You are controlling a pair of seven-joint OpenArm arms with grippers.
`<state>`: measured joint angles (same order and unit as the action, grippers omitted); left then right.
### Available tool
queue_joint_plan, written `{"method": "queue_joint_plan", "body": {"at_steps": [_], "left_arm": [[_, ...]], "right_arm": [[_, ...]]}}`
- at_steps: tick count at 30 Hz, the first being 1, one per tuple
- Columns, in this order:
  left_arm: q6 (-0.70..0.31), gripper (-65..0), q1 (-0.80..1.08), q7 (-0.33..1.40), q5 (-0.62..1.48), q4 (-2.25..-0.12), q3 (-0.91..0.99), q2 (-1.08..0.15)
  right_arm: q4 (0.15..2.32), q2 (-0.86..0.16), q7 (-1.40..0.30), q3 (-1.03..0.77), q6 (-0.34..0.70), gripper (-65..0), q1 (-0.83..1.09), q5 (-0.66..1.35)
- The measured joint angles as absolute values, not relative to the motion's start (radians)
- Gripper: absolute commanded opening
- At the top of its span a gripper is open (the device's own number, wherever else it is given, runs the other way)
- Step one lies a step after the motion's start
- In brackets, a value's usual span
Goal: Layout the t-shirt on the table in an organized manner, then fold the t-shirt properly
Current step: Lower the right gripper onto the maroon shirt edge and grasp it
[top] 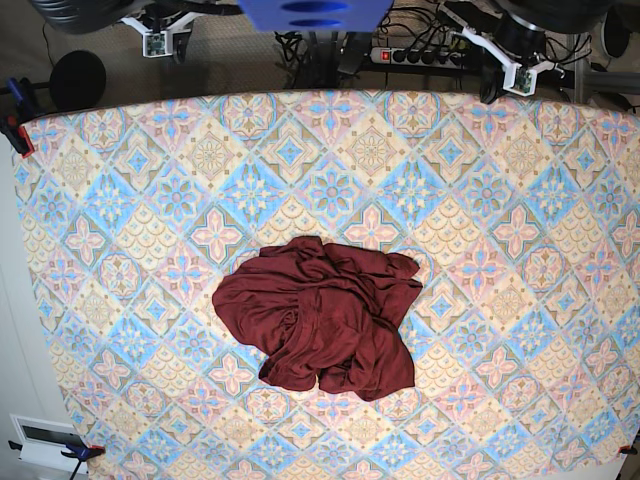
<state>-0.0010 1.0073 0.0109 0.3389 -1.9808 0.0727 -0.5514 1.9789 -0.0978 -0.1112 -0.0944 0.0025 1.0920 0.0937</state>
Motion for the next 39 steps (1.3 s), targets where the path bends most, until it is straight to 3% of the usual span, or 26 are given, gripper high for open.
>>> {"method": "queue_joint_plan", "body": {"at_steps": [10,21,27,34,39], "left_arm": [[0.008,-64.8,0.799,0.185,0.583,-2.013,0.105,-0.553],[0.008,-59.5,0.536,0.400,0.717,-2.022,0.104,-0.549],[0.012,-57.7,0.527,0.405,0.724,-2.022,0.104,-0.546],[0.012,-55.9,0.553,0.420,0.727,-2.022,0.103,-0.548],[0.008,-55.9,0.570,0.420,0.730,-2.022,0.103,-0.547]], "right_arm": [[1.991,-0.200,-0.120,0.091,0.004,-65.0,0.897,0.094],[1.994,-0.199,-0.387,0.248,0.004,-65.0,0.550,0.094],[1.986,-0.200,-0.449,0.288,0.004,-64.8,0.400,0.094],[1.924,-0.200,-0.448,0.310,-0.001,-54.6,0.276,0.094],[1.771,-0.197,-0.452,0.418,0.012,-52.7,0.133,0.102]]}}
